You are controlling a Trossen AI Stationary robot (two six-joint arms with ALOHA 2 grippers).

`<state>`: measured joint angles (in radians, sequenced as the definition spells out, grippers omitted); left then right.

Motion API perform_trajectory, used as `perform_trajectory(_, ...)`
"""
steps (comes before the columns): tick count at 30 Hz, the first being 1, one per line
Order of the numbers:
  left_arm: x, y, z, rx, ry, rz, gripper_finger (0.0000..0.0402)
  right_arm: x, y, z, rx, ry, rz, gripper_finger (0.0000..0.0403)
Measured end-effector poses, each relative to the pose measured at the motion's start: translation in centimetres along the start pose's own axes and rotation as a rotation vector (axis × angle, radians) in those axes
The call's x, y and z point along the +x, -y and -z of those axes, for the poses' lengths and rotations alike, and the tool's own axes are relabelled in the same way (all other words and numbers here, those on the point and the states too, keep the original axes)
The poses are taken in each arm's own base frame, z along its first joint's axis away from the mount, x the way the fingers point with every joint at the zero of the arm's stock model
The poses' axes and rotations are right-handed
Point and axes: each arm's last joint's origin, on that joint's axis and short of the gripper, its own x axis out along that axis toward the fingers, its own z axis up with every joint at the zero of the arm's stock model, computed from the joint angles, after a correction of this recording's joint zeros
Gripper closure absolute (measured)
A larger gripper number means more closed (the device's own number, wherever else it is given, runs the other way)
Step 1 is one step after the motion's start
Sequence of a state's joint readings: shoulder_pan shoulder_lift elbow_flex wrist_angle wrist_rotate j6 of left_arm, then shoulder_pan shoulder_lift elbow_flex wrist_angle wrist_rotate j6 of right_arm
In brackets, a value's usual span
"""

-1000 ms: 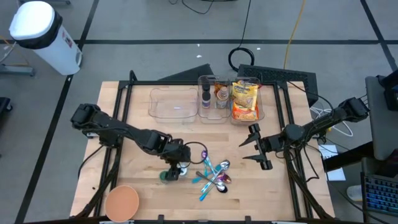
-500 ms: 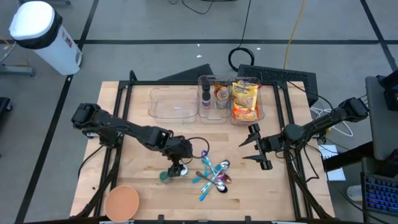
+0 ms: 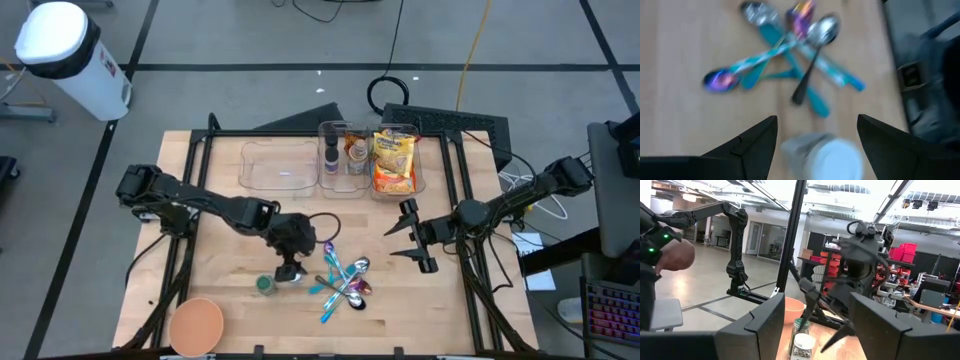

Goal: Pick & Place Food Item
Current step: Put the white seasoning bottle into the middle transparent bin

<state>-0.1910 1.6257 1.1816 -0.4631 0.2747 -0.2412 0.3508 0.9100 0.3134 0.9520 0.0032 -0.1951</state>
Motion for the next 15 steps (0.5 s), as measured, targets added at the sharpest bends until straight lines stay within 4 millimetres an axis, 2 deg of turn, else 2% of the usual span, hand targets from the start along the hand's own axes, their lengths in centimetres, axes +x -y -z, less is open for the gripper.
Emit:
perform_trajectory(4, 0.1, 0.8, -0.7, 0.019, 0.072, 0.067, 0.0119, 0.0, 0.0, 0.0, 0.0, 0.0, 0.0, 0.019)
perform_trajectory(10, 0.3, 2.0, -0.7, -0.018, 0.091, 0.083, 0.0119, 0.0, 0.0, 0.0, 0.0, 0.0, 0.0, 0.019)
perform_trajectory(15, 0.1, 3.9, -0.9, 0.0, 0.087, 0.094, 0.0105, 0.0, 0.0, 0.0, 0.0, 0.0, 0.0, 0.019)
